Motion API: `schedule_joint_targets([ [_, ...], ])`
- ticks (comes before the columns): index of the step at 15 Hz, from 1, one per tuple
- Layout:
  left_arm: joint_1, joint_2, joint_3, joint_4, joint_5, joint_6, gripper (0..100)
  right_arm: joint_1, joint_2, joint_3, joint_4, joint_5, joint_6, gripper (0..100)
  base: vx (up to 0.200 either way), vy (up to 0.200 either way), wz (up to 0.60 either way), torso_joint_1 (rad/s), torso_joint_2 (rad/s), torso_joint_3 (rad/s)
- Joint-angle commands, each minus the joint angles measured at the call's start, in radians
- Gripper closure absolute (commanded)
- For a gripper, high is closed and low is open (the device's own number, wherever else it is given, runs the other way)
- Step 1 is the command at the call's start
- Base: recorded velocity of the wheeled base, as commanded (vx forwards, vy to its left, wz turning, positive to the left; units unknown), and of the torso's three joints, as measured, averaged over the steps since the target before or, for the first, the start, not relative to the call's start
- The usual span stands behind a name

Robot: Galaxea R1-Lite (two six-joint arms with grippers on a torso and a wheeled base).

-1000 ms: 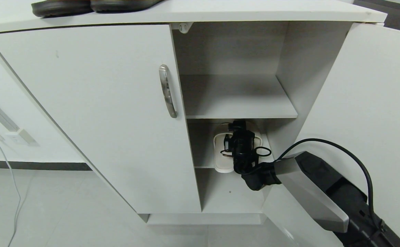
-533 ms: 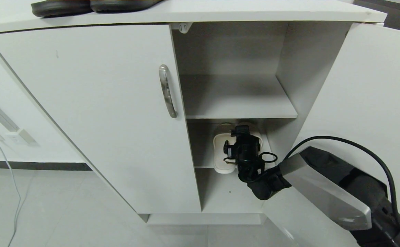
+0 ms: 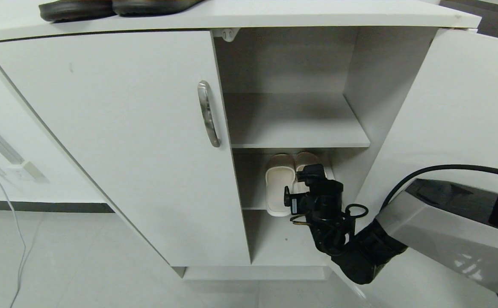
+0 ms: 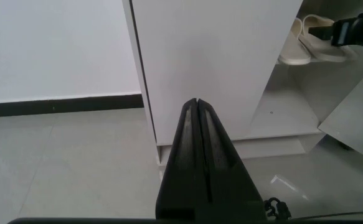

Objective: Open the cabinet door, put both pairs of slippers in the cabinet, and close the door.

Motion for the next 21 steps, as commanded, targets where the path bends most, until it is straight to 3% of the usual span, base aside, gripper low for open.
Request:
schedule_joint_targets([
  [1,0.0,0.0,0.0,0.0,0.0,-0.001,100,0.027,-0.064,0.061,-0.013,-0.003,-0.002,0,0.0,0.0,0.0,0.0,0.0,0.0],
  [8,0.0,0.002,0.0,0.0,0.0,-0.002,100,0.047,-0.047,0.075,-0.019,-0.007,0.004,0,0.0,0.0,0.0,0.0,0.0,0.0],
  [17,0.0,0.002,0.0,0.0,0.0,-0.002,100,0.053,-0.047,0.094,-0.048,-0.009,-0.004,0,-0.2,0.0,0.0,0.004,0.0,0.004],
  [21,0.0,0.002,0.0,0.0,0.0,-0.002,100,0.053,-0.048,0.106,-0.066,-0.007,-0.005,0,0.0,0.0,0.0,0.0,0.0,0.0],
])
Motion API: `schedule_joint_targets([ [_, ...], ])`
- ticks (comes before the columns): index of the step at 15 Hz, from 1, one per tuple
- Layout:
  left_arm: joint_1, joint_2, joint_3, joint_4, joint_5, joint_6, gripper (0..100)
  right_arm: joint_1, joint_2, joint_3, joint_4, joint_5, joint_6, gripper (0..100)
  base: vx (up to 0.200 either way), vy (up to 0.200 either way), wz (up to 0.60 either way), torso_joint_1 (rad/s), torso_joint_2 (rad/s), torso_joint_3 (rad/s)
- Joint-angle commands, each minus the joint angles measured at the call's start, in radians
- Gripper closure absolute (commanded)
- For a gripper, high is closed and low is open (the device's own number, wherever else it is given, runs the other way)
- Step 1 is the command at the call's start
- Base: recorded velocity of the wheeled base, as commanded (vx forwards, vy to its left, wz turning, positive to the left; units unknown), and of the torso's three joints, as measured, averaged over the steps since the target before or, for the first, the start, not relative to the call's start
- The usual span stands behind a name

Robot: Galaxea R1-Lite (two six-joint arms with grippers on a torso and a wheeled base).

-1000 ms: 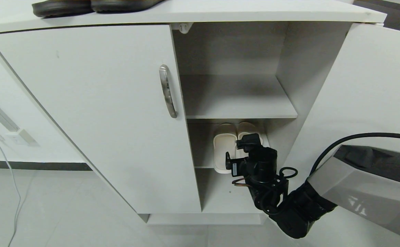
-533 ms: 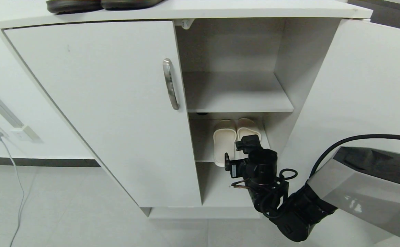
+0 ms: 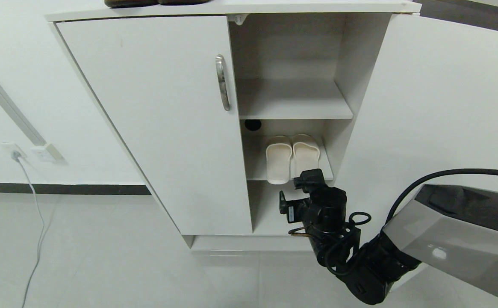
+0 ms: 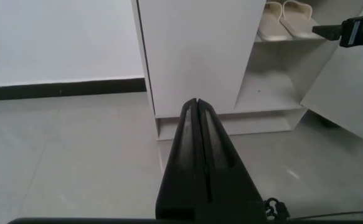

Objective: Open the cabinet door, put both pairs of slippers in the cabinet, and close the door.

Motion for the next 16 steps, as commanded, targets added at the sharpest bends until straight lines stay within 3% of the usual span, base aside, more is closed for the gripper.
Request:
schedule_joint_targets([
  [1,0.0,0.002,-0.002,0.0,0.0,0.0,100,-0.002,0.004,0.003,-0.002,0.0,-0.006,0,0.0,0.0,0.0,0.0,0.0,0.0],
  [12,0.0,0.0,0.0,0.0,0.0,0.003,100,-0.002,-0.007,0.046,-0.08,0.0,-0.048,0,0.0,0.0,0.0,0.0,0.0,0.0],
  [16,0.0,0.0,-0.002,0.0,0.0,0.004,100,-0.002,-0.007,0.046,-0.082,0.0,-0.048,0,0.0,0.0,0.0,0.005,0.0,0.165],
])
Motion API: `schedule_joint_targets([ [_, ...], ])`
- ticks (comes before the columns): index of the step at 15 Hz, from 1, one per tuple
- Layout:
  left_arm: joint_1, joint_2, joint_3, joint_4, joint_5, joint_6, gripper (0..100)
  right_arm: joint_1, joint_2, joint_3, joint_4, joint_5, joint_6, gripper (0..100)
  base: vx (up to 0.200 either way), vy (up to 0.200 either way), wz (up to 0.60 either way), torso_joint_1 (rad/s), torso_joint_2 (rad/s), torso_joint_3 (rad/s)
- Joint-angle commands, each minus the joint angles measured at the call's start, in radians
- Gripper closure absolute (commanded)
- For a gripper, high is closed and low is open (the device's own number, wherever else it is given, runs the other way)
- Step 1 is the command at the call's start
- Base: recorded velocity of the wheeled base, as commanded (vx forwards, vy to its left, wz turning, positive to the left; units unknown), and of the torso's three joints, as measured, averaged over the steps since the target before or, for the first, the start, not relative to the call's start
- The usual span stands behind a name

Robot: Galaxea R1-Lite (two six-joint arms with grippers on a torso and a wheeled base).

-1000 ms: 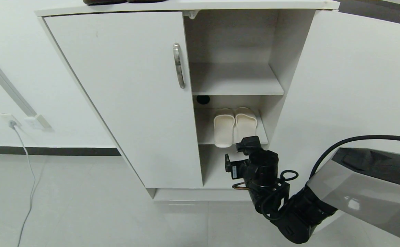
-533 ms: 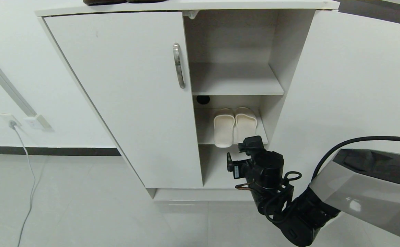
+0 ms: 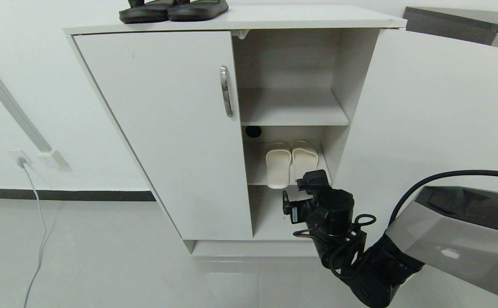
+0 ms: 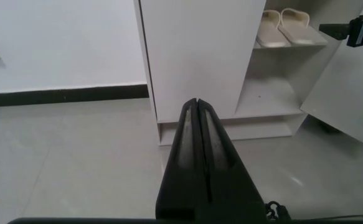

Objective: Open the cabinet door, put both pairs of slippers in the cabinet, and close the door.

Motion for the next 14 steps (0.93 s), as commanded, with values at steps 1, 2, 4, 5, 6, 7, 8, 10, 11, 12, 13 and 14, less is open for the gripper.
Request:
schedule_joint_targets([
  [1,0.0,0.002,0.0,0.0,0.0,0.0,100,0.0,0.0,0.0,-0.004,0.0,0.0,0,0.0,0.0,0.0,0.002,0.0,0.203],
  [2,0.0,0.002,0.0,0.0,0.0,0.0,100,0.0,0.0,0.001,-0.006,-0.001,0.0,0,0.0,0.0,0.0,0.002,0.0,0.198],
  [4,0.0,0.0,0.0,0.0,0.0,0.0,100,0.0,0.0,0.0,-0.006,-0.001,0.0,0,0.0,0.0,0.0,0.005,0.0,0.203],
  [5,0.0,0.002,0.0,0.0,0.0,0.0,100,0.0,0.0,0.0,-0.006,0.0,0.0,0,0.0,0.0,0.0,0.007,0.0,0.193],
  [6,0.0,0.0,0.0,0.0,0.0,0.0,100,0.0,0.0,0.0,-0.004,-0.001,0.0,0,0.0,0.0,0.0,0.002,0.0,0.198],
  [7,0.0,0.002,0.0,0.0,0.0,0.0,100,0.0,0.0,0.0,-0.006,-0.001,0.0,0,0.0,0.0,0.0,0.002,0.0,0.119],
  [8,0.0,0.0,0.0,0.0,0.0,0.0,100,0.0,0.0,0.001,-0.008,-0.003,0.0,0,0.0,0.0,0.0,-0.002,0.0,0.076],
  [10,0.0,0.002,0.0,0.0,0.0,0.0,100,0.0,-0.002,0.001,-0.006,-0.014,0.0,0,0.0,0.0,0.0,0.0,0.0,0.0],
  [11,0.0,0.0,0.0,0.0,0.0,0.0,100,0.0,0.0,0.001,-0.006,-0.014,0.0,0,0.0,0.0,0.0,0.0,0.0,0.0],
  [12,0.0,0.002,0.0,0.0,0.0,0.0,100,0.0,0.0,0.001,-0.006,-0.012,0.0,0,0.0,0.0,0.0,0.0,0.0,0.0],
  [13,0.0,0.0,0.0,0.0,0.0,-0.001,100,0.0,0.002,0.001,-0.006,-0.014,0.0,0,0.0,0.0,0.0,0.0,0.0,0.0],
  [14,0.0,0.002,0.0,0.0,0.0,-0.001,100,0.0,0.002,0.001,-0.004,-0.012,0.0,0,0.0,0.0,0.0,0.0,0.0,0.0],
])
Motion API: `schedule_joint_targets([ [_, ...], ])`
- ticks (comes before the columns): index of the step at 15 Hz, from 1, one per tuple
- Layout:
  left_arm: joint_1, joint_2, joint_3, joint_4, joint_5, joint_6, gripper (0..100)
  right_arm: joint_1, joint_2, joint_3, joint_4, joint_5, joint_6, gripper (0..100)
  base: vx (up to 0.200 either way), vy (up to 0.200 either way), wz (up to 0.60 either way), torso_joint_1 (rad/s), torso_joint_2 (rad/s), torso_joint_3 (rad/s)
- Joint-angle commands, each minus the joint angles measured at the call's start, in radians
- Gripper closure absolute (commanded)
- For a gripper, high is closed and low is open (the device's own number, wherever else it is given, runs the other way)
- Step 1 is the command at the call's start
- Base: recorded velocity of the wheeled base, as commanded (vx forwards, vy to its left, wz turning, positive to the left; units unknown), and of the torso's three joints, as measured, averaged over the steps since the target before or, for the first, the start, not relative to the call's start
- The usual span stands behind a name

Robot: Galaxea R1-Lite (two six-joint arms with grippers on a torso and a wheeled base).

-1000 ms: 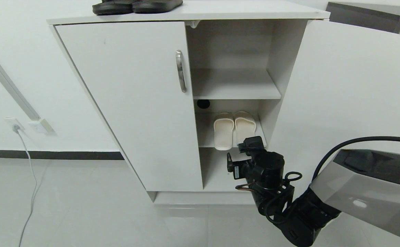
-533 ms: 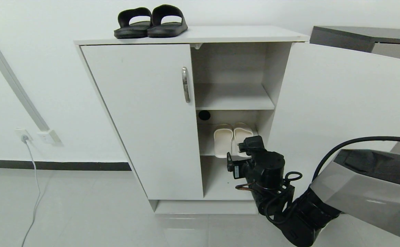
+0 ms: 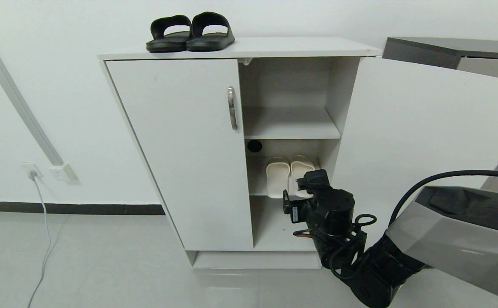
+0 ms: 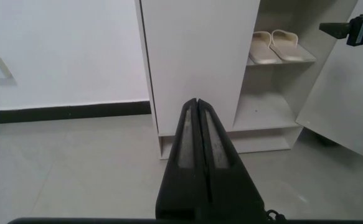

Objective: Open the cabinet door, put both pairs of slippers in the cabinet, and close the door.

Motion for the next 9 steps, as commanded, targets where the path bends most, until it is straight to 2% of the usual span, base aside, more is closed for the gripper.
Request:
schedule_joint_targets([
  [1,0.0,0.0,0.0,0.0,0.0,0.0,100,0.0,0.005,0.0,0.0,0.001,0.0,0,0.0,0.0,0.0,0.0,0.0,0.0],
  [2,0.0,0.0,0.0,0.0,0.0,0.0,100,0.0,0.006,0.001,-0.002,0.001,0.0,0,0.0,0.0,0.0,0.0,0.0,0.0],
  [9,0.0,0.002,0.0,0.0,0.0,0.0,100,0.002,0.005,0.001,0.0,-0.001,0.0,0,0.0,0.2,0.0,0.004,0.0,0.006],
])
